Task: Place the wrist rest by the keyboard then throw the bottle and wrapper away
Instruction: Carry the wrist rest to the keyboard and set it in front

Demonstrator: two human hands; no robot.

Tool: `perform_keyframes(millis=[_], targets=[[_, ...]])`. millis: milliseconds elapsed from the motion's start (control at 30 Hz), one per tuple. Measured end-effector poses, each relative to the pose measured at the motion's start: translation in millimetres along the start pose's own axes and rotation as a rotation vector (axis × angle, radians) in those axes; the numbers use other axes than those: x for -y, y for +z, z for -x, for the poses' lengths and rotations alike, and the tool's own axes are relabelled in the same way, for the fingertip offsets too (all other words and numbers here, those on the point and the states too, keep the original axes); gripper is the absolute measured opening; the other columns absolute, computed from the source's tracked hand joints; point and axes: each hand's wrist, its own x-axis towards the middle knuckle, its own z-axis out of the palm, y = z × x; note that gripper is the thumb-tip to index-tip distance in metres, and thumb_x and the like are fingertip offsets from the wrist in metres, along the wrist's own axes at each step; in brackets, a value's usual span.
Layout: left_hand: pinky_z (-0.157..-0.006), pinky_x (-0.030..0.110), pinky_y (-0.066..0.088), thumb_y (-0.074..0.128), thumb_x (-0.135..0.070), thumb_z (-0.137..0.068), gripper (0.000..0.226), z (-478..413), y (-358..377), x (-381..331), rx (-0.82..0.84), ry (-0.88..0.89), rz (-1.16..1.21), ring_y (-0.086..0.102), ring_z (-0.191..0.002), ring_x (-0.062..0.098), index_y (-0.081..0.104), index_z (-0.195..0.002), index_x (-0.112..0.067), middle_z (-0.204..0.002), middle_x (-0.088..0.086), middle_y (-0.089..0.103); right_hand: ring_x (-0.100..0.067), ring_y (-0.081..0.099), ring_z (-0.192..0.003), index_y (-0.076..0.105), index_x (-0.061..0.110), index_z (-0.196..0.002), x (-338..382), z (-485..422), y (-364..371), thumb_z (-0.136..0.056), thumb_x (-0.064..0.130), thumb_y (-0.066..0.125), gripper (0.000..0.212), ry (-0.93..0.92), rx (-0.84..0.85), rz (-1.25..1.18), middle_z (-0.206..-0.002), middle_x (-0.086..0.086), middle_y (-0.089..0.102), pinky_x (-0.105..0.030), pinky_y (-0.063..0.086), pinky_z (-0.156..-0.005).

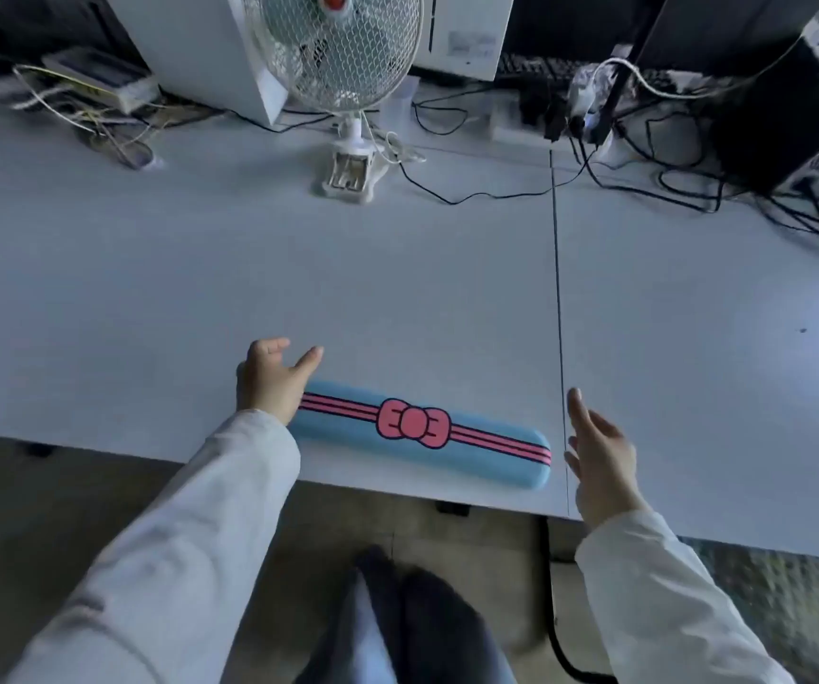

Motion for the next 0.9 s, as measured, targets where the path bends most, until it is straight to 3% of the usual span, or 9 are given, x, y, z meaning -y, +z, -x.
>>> perform_keyframes(millis=[33, 100, 200, 433, 533, 600, 700, 767, 900], targets=[[-0.106, 0.038, 0.036, 0.067, -0.033, -0.077, 0.057, 0, 0, 5, -0.011, -0.02, -0.036, 0.047, -0.126, 0.033, 0.049, -0.124, -0.007, -0.135, 0.02, 0.05, -0.035, 0.055, -0.103, 0.056, -0.004, -0.117, -7, 0, 2, -0.076, 0.045, 0.065, 0.065, 0.0, -0.014, 0.037, -0.111, -0.027, 0.058, -0.036, 0.041, -0.103], [-0.104, 0.04, 0.036, 0.069, -0.038, -0.073, 0.062, -3, 3, 18, -0.051, -0.099, -0.125, 0.046, -0.125, 0.036, 0.048, -0.125, -0.012, -0.136, 0.02, 0.047, -0.026, 0.054, -0.106, 0.05, 0.002, -0.127, -23, -6, 4, -0.074, 0.045, 0.068, 0.071, 0.034, -0.051, 0.123, -0.119, -0.018, 0.058, -0.038, 0.04, -0.104], [-0.103, 0.042, 0.037, 0.071, -0.042, -0.07, 0.07, -5, 6, 35, -0.014, -0.186, -0.169, 0.046, -0.125, 0.038, 0.046, -0.128, -0.012, -0.136, 0.02, 0.046, -0.032, 0.049, -0.124, 0.045, 0.003, -0.132, -44, -10, 11, -0.072, 0.048, 0.069, 0.079, 0.107, -0.102, 0.214, -0.132, -0.017, 0.054, -0.04, 0.035, -0.108], [-0.105, 0.046, 0.04, 0.07, -0.058, -0.059, 0.081, -21, 6, 57, 0.11, -0.159, -0.228, 0.051, -0.122, 0.034, 0.054, -0.12, -0.007, -0.129, 0.015, 0.059, -0.035, 0.055, -0.112, 0.061, 0.011, -0.117, -59, -18, 26, -0.061, 0.059, 0.07, 0.074, 0.145, -0.137, 0.316, -0.118, -0.019, 0.062, -0.037, 0.043, -0.096], [-0.109, 0.043, 0.036, 0.073, -0.05, -0.065, 0.076, -23, 3, 54, 0.131, -0.171, -0.211, 0.046, -0.128, 0.032, 0.051, -0.124, -0.007, -0.135, 0.015, 0.054, -0.034, 0.05, -0.115, 0.06, 0.014, -0.117, -57, -20, 29, -0.057, 0.061, 0.071, 0.077, 0.193, -0.154, 0.339, -0.122, -0.018, 0.057, -0.038, 0.043, -0.1], [-0.108, 0.042, 0.037, 0.074, -0.046, -0.066, 0.059, -27, 2, 55, 0.144, -0.176, -0.19, 0.047, -0.127, 0.032, 0.059, -0.11, -0.01, -0.133, 0.015, 0.056, -0.034, 0.048, -0.118, 0.06, 0.015, -0.118, -56, -20, 30, -0.057, 0.06, 0.072, 0.077, 0.209, -0.166, 0.336, -0.124, -0.018, 0.055, -0.038, 0.041, -0.102], [-0.099, 0.04, 0.045, 0.072, -0.055, -0.056, 0.058, -33, 0, 57, 0.171, -0.165, -0.163, 0.058, -0.113, 0.033, 0.066, -0.094, -0.011, -0.11, 0.012, 0.069, -0.033, 0.047, -0.116, 0.065, 0.015, -0.109, -53, -20, 29, -0.06, 0.058, 0.071, 0.065, 0.206, -0.158, 0.337, -0.122, -0.018, 0.055, -0.036, 0.041, -0.099], [-0.089, 0.034, 0.045, 0.073, -0.047, -0.063, 0.049, -35, -2, 56, 0.193, -0.169, -0.144, 0.062, -0.104, 0.033, 0.068, -0.091, -0.007, -0.096, 0.011, 0.071, -0.032, 0.047, -0.114, 0.065, 0.013, -0.106, -52, -20, 29, -0.063, 0.055, 0.071, 0.061, 0.203, -0.145, 0.31, -0.123, -0.017, 0.051, -0.035, 0.041, -0.096], [-0.093, 0.036, 0.043, 0.075, -0.025, -0.07, 0.05, -35, -1, 56, 0.145, -0.189, -0.059, 0.059, -0.112, 0.032, 0.056, -0.11, -0.003, -0.115, 0.017, 0.065, -0.026, 0.053, -0.093, 0.06, 0.006, -0.103, -47, -19, 31, -0.064, 0.047, 0.074, 0.058, 0.17, -0.053, 0.181, -0.103, -0.011, 0.054, -0.036, 0.045, -0.083]])
